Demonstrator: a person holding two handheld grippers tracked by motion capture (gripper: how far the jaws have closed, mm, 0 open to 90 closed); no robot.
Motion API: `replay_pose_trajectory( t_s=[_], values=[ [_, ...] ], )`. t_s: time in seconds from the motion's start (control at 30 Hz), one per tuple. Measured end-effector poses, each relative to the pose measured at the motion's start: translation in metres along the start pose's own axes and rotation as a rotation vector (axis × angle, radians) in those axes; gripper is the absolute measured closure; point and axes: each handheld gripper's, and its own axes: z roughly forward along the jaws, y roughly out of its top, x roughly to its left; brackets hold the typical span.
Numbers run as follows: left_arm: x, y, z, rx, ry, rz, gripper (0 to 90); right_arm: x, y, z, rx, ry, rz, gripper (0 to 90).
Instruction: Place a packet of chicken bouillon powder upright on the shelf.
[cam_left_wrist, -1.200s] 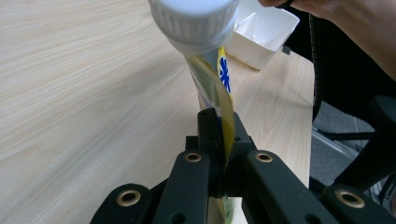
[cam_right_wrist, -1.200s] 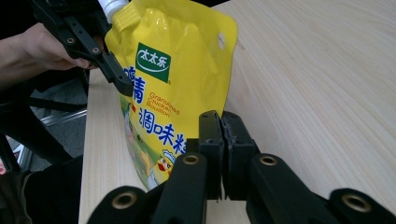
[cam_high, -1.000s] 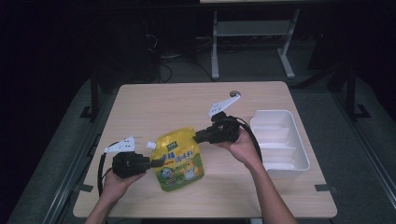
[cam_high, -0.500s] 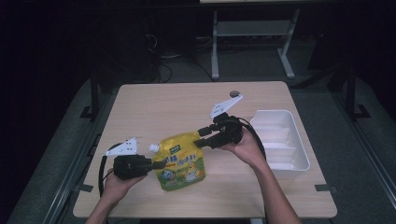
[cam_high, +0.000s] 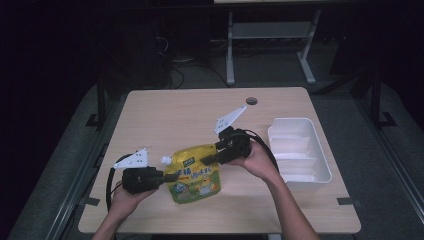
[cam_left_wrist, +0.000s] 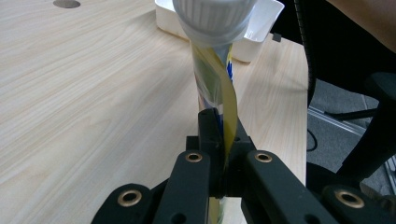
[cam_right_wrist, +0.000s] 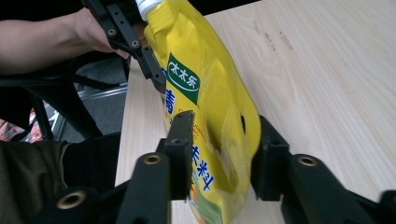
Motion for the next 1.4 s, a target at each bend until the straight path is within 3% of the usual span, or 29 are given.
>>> replay_pose_trajectory(
  t_s=[0.33,0.93,1.17,1.4],
  values=[
    [-0.001,0.001,0.000,0.001,0.000,0.010,89.6,0.004,0.008,0.001,0.024,0.025,-0.028,76.0],
    [-0.003,0.001,0.001,0.003,-0.008,0.021,89.6,0.007,0.012,0.001,0.048,0.026,-0.047,79.2],
    [-0.003,0.001,0.001,0.005,-0.002,0.026,89.3,0.008,0.011,0.001,0.062,0.046,-0.055,88.4],
    [-0.003,0.001,-0.003,0.004,-0.005,0.027,79.0,0.011,0.011,-0.005,0.057,0.070,-0.067,89.5]
  ],
)
